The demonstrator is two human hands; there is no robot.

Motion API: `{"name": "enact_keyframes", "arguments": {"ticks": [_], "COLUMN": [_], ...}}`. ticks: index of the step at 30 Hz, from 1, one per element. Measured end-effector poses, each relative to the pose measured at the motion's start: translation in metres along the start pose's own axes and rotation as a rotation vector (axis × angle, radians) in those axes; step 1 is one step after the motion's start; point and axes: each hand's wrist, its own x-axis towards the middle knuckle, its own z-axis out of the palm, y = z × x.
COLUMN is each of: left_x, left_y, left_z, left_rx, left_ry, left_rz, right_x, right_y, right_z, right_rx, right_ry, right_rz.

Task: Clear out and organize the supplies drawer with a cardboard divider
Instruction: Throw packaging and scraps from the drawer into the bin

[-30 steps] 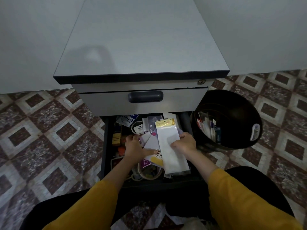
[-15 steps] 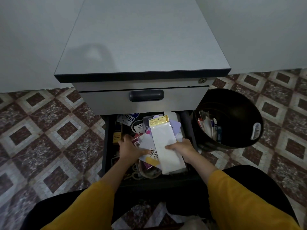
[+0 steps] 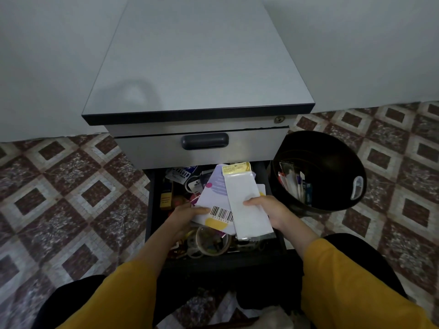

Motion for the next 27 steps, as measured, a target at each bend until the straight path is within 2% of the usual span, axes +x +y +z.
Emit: {"name": "enact_keyframes", "arguments": {"ticks": [6,14,21,27], "left_x": [-0.017,-0.05,-0.075,-0.075], "left_y": [0.002,0.002,0.003,0.018], "left_z": [0.007,0.03,0.064,0.102], "left_rx": [0.059,0.099,-0.046,-0.032], "left_ry": [-0.075,-0.152,-0.182,-0.178], "left_rz": [0.022,0.083,0.108,0.118], "right_x": [-0.02,-0.056,-0.08,-0.093], "right_y": [-0.005,-0.009,-0.008,-0.014], "right_z": [-0.006,-0.031,-0.054,-0.087], "right_rx": [0.022,0.046,0.089,0.111], "right_ry": [-0.086,-0.115,-0.102,-0.012], "right_rz": [-0.025,-0.094,-0.125,-0.164]}}
